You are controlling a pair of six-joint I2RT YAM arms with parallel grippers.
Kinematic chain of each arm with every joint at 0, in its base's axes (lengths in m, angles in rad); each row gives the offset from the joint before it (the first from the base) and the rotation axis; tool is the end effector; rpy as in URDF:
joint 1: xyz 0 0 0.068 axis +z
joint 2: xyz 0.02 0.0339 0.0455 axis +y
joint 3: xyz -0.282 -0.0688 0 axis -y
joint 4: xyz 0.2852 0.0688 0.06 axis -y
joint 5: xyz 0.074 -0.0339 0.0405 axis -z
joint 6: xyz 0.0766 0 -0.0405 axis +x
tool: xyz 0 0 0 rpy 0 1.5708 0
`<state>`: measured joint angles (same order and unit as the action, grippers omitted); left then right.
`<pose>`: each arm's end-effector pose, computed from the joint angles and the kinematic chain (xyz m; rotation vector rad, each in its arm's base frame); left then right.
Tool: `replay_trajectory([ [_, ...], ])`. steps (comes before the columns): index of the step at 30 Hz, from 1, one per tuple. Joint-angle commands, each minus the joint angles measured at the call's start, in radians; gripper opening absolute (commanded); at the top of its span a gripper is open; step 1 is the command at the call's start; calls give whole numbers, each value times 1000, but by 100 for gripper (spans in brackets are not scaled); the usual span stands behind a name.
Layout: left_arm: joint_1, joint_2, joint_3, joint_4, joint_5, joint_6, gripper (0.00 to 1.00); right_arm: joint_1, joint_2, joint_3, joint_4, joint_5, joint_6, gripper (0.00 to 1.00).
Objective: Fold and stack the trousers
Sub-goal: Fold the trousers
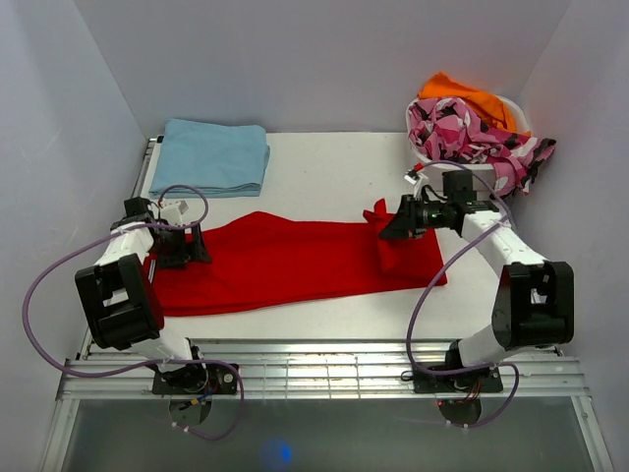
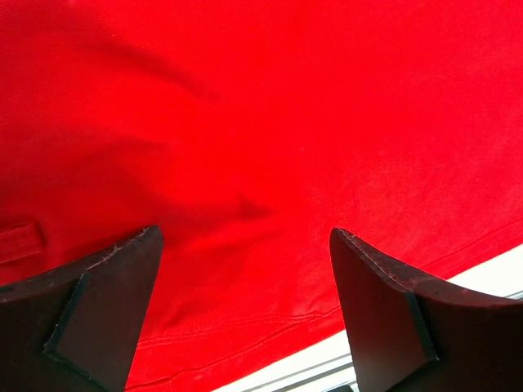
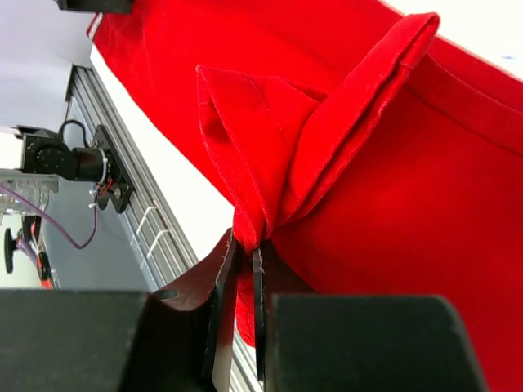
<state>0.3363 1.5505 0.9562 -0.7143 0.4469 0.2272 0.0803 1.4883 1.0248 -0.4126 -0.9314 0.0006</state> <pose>0.3142 0.0748 0.1473 -0.0671 2.7270 -0.4952 0.3493 0.0898 0.2287 -0.4976 2.2268 1.1602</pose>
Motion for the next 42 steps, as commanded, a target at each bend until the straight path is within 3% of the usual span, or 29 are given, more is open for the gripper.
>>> replay_trajectory([
  [1,-5,-9,-4,4,-42,-8,95,113,19,-45,320,71,197,8],
  [6,-6,-9,-19,7,-68,-9,97,217,88,-87,513,175,318,8],
  [11,-5,-4,-37,12,-68,-9,98,280,151,-97,597,223,383,8],
  [21,-6,-3,-53,16,-74,-6,98,391,228,-66,610,253,415,8],
  [42,-6,5,-57,16,-85,1,98,452,352,24,618,253,476,8],
])
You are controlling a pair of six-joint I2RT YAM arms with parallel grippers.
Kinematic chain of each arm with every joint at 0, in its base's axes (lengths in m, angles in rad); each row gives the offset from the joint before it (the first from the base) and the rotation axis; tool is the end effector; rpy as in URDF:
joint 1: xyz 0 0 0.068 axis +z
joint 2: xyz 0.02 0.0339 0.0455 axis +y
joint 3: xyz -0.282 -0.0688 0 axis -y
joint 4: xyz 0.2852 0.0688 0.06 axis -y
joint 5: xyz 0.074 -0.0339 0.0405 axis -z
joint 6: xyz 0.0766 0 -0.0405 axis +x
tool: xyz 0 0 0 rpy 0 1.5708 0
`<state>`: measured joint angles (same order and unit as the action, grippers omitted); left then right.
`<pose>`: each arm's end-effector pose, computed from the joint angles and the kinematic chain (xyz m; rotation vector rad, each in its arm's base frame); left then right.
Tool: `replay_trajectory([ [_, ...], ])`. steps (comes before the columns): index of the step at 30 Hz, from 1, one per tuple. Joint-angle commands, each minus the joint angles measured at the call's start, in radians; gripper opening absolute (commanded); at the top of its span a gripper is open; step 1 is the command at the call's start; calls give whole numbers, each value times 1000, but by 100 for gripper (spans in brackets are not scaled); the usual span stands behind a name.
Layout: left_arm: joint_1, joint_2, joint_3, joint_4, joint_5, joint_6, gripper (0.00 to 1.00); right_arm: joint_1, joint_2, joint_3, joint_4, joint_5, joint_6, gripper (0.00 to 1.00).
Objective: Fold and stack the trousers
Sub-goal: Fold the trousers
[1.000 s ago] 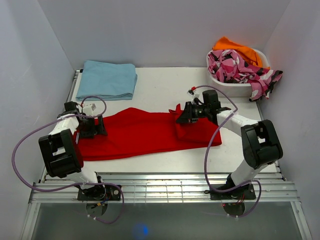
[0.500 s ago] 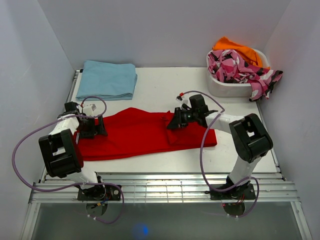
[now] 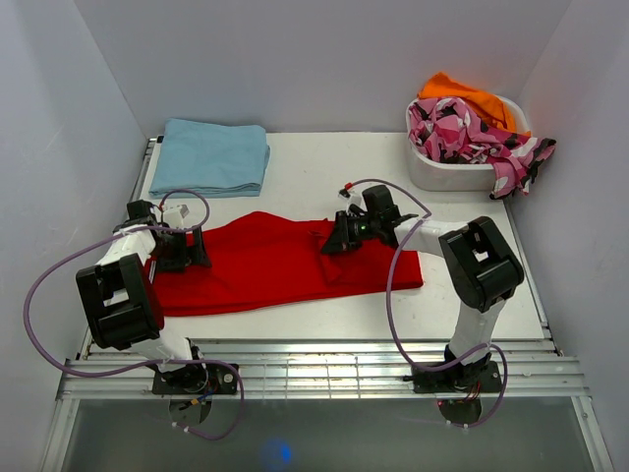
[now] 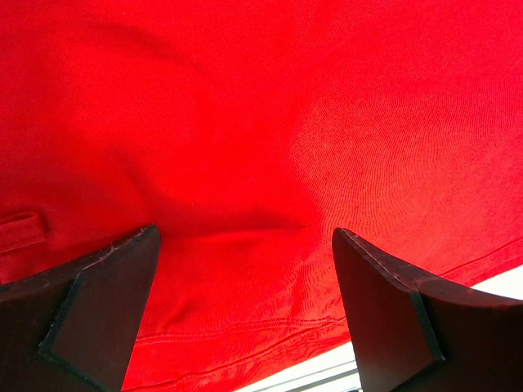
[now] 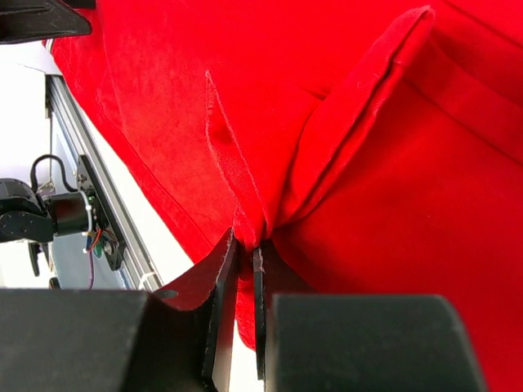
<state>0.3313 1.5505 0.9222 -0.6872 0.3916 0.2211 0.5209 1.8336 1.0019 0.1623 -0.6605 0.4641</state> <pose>0.3091 0.0754 0.1362 -0.0818 2.7598 -0.4301 0.3541 0.2573 0.1320 -0.4562 2.3367 1.2469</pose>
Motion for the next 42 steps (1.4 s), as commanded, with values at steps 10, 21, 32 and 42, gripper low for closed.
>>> replay_trajectory([
  [10,-2,6,-23,-8,-33,7,98,33,33,76,46,-27,36,8],
  [21,-2,2,-22,-11,-40,11,98,91,72,125,77,-25,85,8],
  [32,-2,2,-22,-15,-49,15,98,128,127,181,79,-16,119,8],
  [42,-2,10,-22,-15,-51,20,98,152,164,216,92,-8,146,8],
])
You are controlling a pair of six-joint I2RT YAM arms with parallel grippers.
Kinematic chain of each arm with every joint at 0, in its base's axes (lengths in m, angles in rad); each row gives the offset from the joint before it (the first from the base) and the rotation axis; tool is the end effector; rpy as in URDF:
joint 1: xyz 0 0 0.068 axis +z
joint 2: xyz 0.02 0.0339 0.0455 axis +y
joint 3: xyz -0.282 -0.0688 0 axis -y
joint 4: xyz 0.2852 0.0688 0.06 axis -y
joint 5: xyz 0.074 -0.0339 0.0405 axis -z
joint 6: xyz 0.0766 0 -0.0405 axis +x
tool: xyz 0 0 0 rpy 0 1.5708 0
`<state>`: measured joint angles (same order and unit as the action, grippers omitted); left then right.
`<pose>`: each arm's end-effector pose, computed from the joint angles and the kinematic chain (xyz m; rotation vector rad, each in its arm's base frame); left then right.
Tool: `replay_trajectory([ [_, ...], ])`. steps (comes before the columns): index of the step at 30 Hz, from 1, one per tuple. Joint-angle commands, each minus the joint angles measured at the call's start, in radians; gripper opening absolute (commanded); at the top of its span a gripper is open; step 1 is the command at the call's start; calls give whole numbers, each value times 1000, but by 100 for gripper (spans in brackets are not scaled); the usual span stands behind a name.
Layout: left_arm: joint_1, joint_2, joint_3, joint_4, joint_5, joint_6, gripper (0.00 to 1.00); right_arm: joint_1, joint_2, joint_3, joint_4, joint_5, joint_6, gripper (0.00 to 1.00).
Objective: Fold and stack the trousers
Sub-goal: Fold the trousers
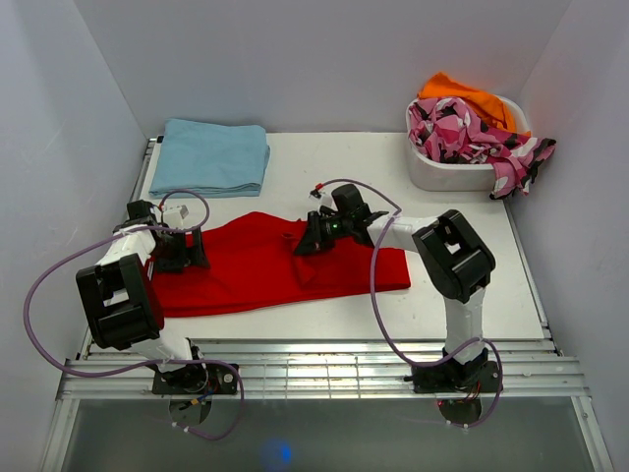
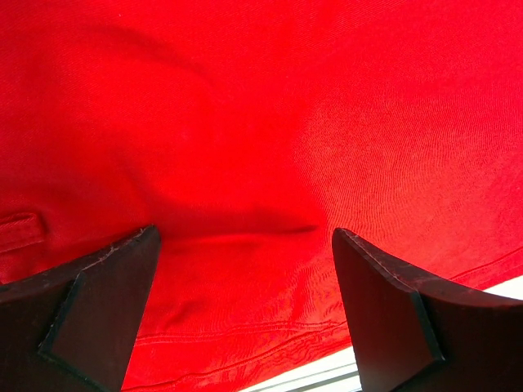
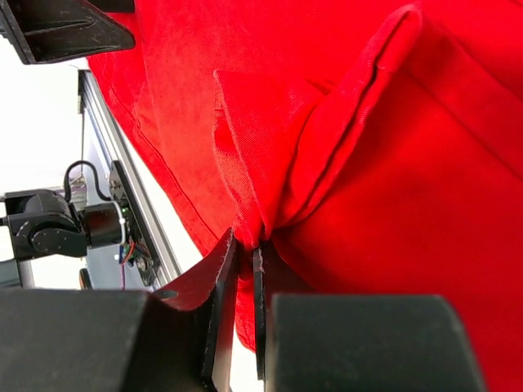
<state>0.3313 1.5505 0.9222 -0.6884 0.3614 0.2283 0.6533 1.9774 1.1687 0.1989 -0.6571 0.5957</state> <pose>0.3085 0.0775 0.1354 -0.0781 2.7736 -0.3892 0.3545 0.3303 0.1305 -0.4876 2.3489 1.3731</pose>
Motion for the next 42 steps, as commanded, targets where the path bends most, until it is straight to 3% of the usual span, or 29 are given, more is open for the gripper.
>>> replay_trajectory([
  [1,-2,7,-22,-13,-21,13,98,22,26,54,54,-13,15,8],
  [4,-2,5,-22,-14,-24,14,98,25,54,68,53,-30,15,8],
  [14,-2,-19,-5,-42,59,29,98,14,-3,118,70,-136,-14,64],
  [19,-2,-128,84,-80,206,51,98,-35,-104,103,39,-243,-91,64],
  [22,-11,-182,144,-118,339,31,98,-105,-175,89,-120,-282,-233,65],
  [27,-141,-201,158,-70,526,-114,98,-272,-255,68,-442,-245,-529,59],
  [32,-277,-101,81,139,570,-363,98,-349,-267,78,-674,-83,-758,41],
  [36,-314,-27,23,329,637,-574,98,-383,-288,33,-756,14,-849,39],
  [38,-391,-10,10,440,648,-625,98,-405,-292,22,-783,65,-870,38],
  [42,-520,43,13,468,512,-653,98,-446,-296,-29,-802,76,-890,38],
])
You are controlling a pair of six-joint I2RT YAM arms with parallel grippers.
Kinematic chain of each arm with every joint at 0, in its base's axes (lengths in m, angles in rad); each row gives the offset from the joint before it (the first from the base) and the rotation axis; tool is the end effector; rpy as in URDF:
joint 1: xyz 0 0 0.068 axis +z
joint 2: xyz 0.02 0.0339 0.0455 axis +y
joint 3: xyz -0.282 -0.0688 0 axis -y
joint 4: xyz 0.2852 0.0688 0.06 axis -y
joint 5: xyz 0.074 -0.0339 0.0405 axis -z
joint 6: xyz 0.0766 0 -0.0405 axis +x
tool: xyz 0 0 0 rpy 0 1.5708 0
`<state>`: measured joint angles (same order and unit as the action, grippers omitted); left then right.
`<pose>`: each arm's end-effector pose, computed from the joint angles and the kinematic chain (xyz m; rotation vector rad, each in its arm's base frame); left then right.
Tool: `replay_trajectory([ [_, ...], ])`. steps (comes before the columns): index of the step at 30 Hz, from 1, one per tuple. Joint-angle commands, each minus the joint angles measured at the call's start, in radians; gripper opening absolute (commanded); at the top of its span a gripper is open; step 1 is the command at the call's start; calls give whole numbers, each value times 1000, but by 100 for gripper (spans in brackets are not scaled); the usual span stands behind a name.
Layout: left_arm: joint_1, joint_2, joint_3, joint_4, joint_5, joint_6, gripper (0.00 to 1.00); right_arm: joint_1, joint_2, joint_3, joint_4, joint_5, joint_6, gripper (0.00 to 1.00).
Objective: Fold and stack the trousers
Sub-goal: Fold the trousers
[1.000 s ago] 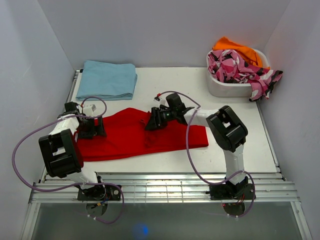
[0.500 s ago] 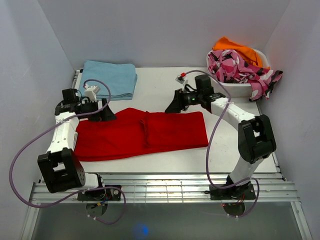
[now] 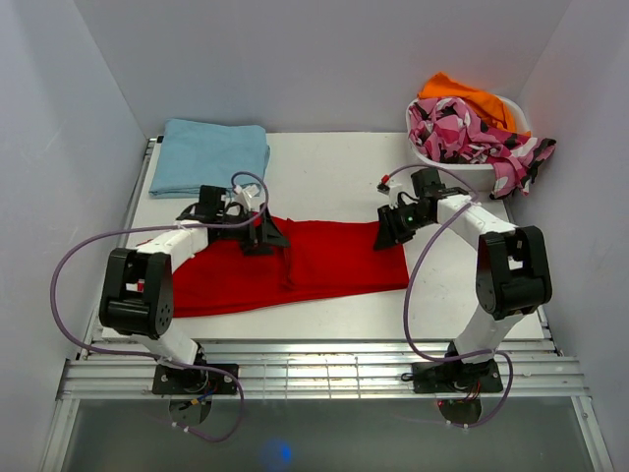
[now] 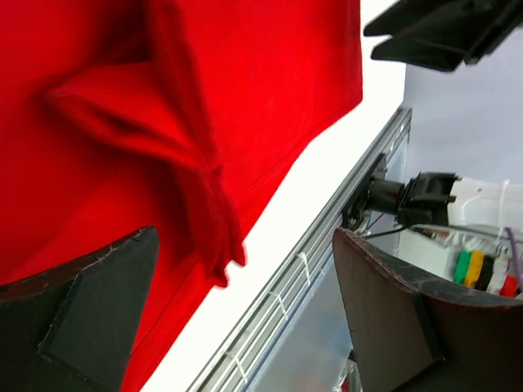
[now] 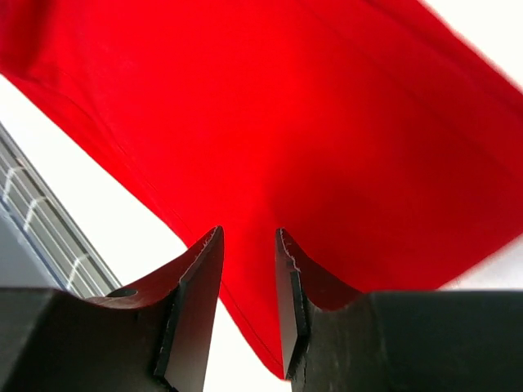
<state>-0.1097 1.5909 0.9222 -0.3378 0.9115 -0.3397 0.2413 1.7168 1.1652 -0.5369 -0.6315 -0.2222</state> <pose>0.3426 -0.0986 0.1635 0.0654 2.5024 -1.3444 0.3760 0.1391 0.1738 -0.7843 2.4323 0.8381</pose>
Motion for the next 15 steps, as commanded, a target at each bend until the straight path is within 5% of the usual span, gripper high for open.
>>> replay_trajectory([
  [1,-112,18,17,115,-60,-102,98,-39,-34,-30,-70,47,-78,37],
  [10,-177,204,175,16,-342,-111,98,-85,-31,-29,-90,23,-78,37],
  [14,-186,201,175,91,-297,-120,88,-92,-29,-38,-87,19,-80,37],
  [15,-189,196,167,111,-284,-111,79,-92,-26,-39,-87,18,-78,37],
])
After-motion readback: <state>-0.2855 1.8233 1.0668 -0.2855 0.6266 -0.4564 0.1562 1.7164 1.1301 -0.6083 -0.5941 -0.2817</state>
